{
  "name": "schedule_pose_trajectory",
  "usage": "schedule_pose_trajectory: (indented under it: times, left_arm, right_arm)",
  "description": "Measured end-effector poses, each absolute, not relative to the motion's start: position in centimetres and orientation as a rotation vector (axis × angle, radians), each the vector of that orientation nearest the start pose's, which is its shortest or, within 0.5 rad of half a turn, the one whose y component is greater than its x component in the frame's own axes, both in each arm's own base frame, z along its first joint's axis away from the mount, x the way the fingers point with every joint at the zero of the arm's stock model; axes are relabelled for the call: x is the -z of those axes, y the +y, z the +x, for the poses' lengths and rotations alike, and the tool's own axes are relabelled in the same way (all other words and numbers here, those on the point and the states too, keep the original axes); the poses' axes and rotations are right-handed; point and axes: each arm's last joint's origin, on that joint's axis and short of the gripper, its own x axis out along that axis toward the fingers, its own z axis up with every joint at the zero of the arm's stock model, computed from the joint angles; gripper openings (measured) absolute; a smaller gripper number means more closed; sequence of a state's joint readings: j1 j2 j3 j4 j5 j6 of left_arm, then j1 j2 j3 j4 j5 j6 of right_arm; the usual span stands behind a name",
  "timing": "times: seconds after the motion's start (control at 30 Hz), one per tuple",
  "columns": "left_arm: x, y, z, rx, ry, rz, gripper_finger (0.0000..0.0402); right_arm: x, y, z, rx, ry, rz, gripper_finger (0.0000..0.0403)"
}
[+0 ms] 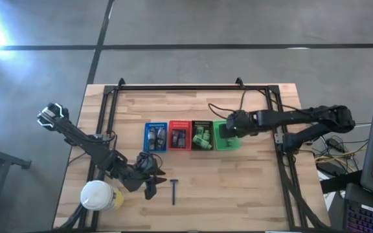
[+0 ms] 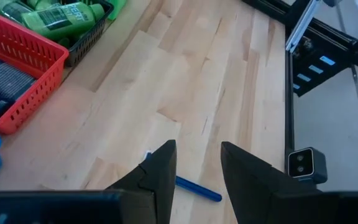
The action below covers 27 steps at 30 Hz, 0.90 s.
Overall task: Pick & Place Travel size toiletries
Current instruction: Put the razor into the green bin
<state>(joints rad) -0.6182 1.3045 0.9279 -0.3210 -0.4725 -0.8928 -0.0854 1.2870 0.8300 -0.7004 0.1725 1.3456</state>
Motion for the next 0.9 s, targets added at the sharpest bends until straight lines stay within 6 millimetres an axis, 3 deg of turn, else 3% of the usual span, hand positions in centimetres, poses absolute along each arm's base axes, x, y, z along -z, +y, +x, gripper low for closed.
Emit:
schedule_pose_trajectory:
  times: [0.17,0.4,0.63,0.9]
  left_arm:
    - [-26.4,-14.7,23.0,-0.137,0.600,-0.518,0.0131]
    - [-26.3,-14.7,22.9,-0.153,0.613,-0.579,0.0131]
    - [-25.6,-14.5,22.4,-0.182,0.716,-0.637,0.0131]
    - [-22.8,-15.0,24.0,-0.317,0.806,-0.792,0.0129]
  right_arm:
    - [-19.6,-3.0,23.7,0.976,0.917,1.083,0.0057]
    - [-18.7,-3.1,25.2,0.951,0.997,1.018,0.0145]
    - [-22.1,-2.0,26.5,0.866,0.941,0.957,0.0234]
    - [-26.6,0.6,26.0,0.967,0.968,0.849,0.0284]
